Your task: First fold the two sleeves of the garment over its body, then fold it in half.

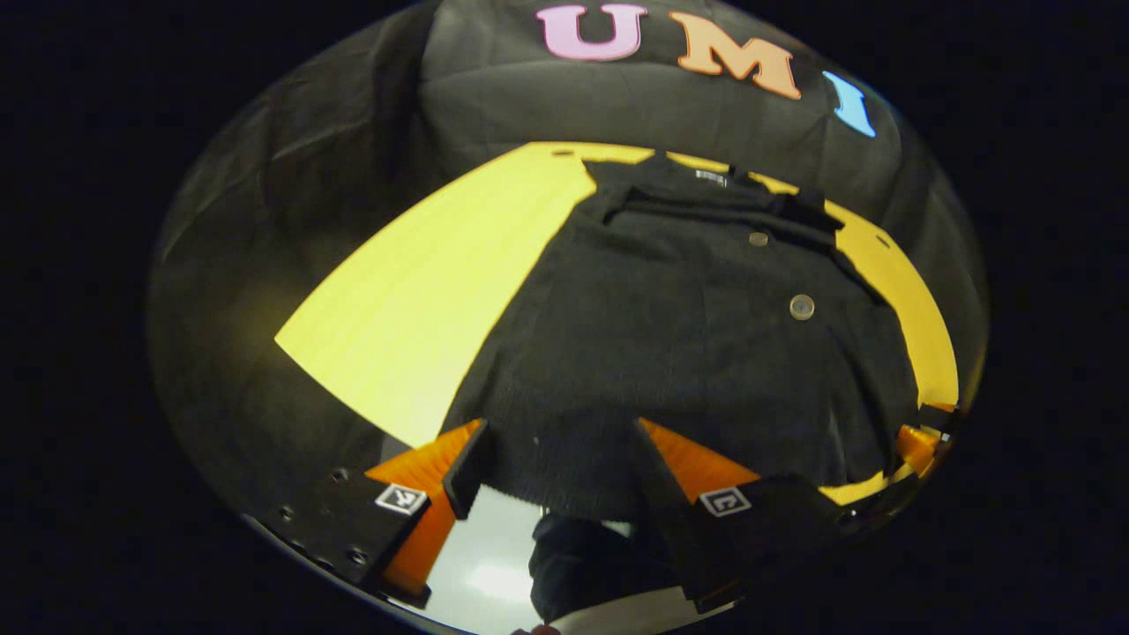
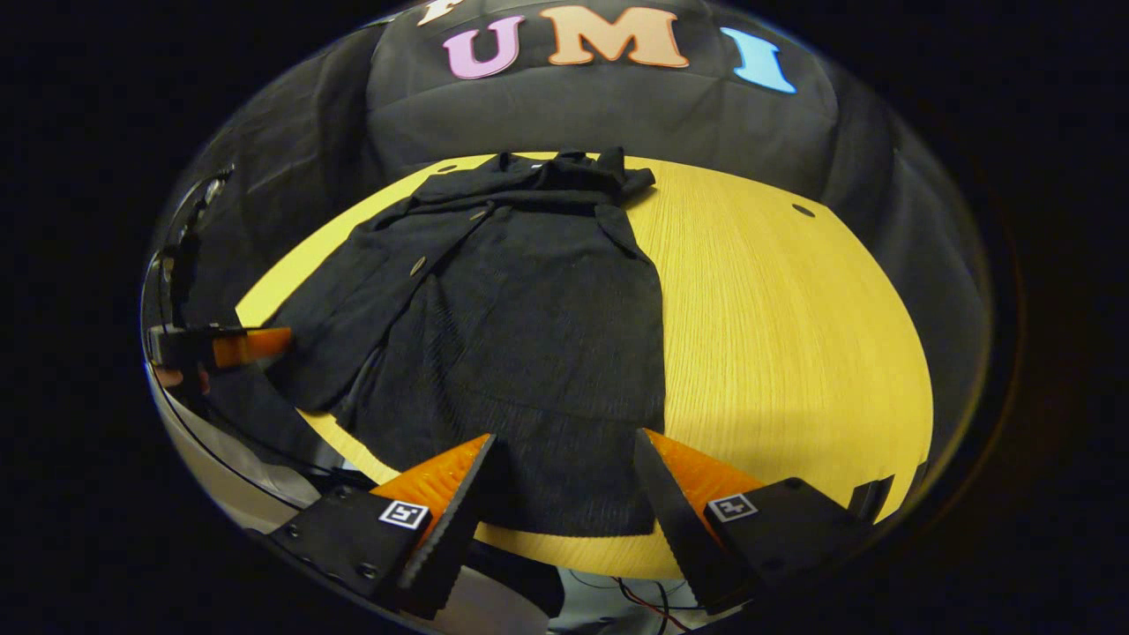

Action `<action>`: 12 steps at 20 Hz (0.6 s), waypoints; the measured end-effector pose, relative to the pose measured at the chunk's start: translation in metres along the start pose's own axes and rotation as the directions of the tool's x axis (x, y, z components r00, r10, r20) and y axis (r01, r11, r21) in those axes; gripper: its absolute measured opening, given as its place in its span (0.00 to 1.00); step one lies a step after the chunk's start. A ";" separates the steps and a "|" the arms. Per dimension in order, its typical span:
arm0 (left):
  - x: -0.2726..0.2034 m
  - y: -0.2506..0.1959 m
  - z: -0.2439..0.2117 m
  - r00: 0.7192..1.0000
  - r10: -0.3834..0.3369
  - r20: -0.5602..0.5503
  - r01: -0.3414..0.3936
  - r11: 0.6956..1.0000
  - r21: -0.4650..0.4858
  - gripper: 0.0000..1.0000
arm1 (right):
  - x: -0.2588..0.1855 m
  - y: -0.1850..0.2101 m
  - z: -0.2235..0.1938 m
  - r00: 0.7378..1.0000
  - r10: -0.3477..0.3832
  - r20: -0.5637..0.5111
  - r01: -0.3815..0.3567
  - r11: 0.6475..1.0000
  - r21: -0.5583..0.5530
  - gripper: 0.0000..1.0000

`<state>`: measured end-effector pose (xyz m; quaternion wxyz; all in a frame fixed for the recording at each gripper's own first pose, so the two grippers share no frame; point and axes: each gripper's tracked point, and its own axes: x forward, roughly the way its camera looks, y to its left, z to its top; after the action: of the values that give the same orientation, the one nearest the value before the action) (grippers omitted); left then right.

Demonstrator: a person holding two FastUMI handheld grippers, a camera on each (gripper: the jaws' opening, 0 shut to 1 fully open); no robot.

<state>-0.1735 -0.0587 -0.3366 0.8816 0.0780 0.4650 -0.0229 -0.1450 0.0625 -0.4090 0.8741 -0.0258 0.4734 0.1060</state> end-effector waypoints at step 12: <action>0.009 -0.029 0.004 0.993 -0.095 -0.068 0.101 0.990 0.097 0.08 | 0.010 0.018 0.015 0.996 0.088 -0.002 -0.086 0.983 0.164 0.16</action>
<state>-0.1682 -0.0881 -0.3451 0.8592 0.0999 0.4941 -0.0871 -0.1311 0.0834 -0.4086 0.8655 0.0661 0.4853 0.1048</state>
